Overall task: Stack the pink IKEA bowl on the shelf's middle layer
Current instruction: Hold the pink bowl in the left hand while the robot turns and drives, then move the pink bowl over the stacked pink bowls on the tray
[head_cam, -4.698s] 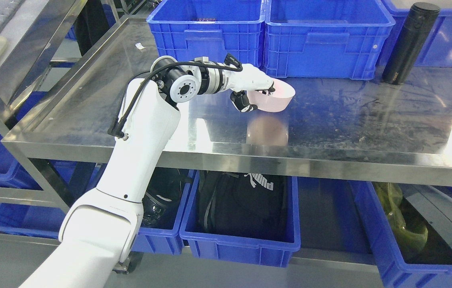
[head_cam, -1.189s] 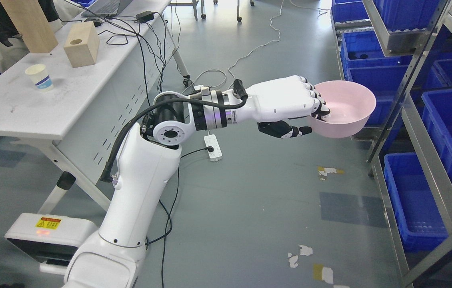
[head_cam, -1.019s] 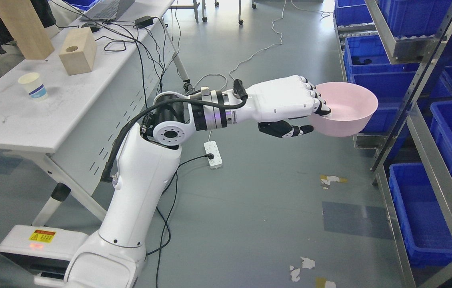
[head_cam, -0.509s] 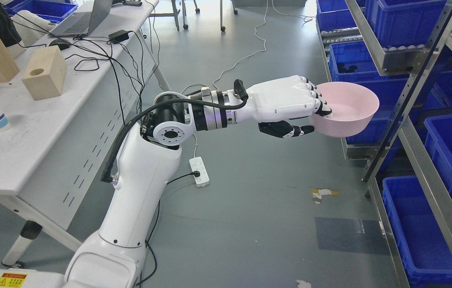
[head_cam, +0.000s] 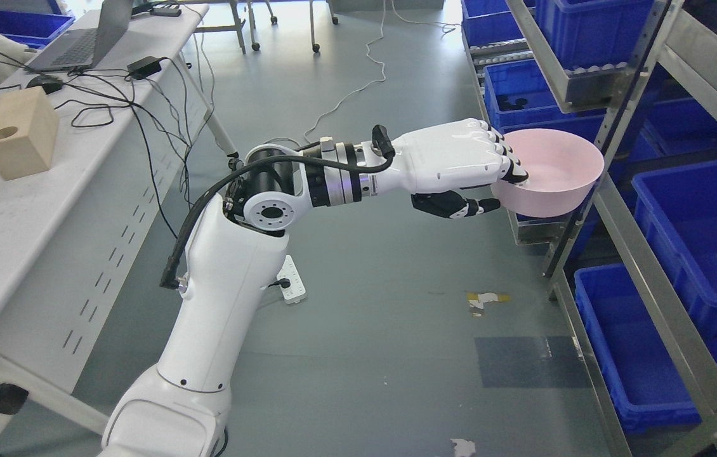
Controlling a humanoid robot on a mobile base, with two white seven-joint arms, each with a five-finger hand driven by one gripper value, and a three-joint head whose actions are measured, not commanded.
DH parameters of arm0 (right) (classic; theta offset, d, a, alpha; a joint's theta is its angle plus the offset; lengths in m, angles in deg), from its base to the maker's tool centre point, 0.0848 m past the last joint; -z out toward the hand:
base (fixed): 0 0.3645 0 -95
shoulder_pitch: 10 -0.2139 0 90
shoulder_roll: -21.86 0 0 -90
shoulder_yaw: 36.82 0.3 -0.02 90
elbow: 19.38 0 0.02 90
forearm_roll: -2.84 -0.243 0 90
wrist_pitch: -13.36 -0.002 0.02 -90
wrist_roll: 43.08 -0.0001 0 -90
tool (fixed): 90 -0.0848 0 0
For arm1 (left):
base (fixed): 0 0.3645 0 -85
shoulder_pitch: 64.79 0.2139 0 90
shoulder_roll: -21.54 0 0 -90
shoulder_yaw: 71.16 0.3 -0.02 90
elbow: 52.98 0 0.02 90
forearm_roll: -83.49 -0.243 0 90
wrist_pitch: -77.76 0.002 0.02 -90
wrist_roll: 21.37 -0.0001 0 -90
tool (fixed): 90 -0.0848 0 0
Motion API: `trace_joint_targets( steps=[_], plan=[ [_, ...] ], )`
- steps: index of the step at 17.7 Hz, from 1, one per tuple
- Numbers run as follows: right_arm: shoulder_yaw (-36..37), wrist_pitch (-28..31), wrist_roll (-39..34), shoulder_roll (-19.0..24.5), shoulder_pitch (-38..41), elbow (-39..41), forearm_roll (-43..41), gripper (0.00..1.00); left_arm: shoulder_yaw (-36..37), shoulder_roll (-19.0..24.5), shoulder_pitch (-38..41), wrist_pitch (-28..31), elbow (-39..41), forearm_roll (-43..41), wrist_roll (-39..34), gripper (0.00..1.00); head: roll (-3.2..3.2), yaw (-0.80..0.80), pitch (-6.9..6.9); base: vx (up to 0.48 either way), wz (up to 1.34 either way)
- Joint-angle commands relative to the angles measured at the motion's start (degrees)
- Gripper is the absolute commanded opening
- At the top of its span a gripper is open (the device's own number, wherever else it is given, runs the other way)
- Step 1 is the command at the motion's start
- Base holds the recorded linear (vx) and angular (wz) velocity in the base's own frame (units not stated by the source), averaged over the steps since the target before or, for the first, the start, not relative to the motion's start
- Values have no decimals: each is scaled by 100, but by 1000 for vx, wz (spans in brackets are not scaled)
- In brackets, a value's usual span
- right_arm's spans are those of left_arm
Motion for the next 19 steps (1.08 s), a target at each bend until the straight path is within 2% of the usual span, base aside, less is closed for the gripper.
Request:
trace_joint_targets(
  steps=[1, 5, 11, 15, 17, 19],
  plan=[
    [-26, 3, -4, -100, 0, 100, 3, 100, 15, 100, -8, 6, 6, 0, -3, 4, 0, 0, 0, 14, -444],
    [-26, 3, -4, -100, 0, 100, 3, 100, 41, 100, -35, -21, 6, 9, -38, 5, 0, 0, 0, 50, -786],
    [-26, 3, -4, -100, 0, 100, 3, 100, -20, 100, -552, -82, -21, 114, -284, 6, 0, 0, 0, 37, -1210],
    [-26, 3, -4, -100, 0, 100, -6, 100, -651, 100, -1325, -12, -265, 9, -267, 6, 0, 0, 0, 27, -1259],
    [-26, 3, -4, -100, 0, 100, 3, 100, -1230, 100, -1458, -3, -730, -664, -206, 6, 0, 0, 0, 41, -1168],
    [-26, 3, -4, -100, 0, 100, 3, 100, -1391, 100, -1519, -3, -881, -1245, -66, 6, 0, 0, 0, 57, -1071]
  ],
)
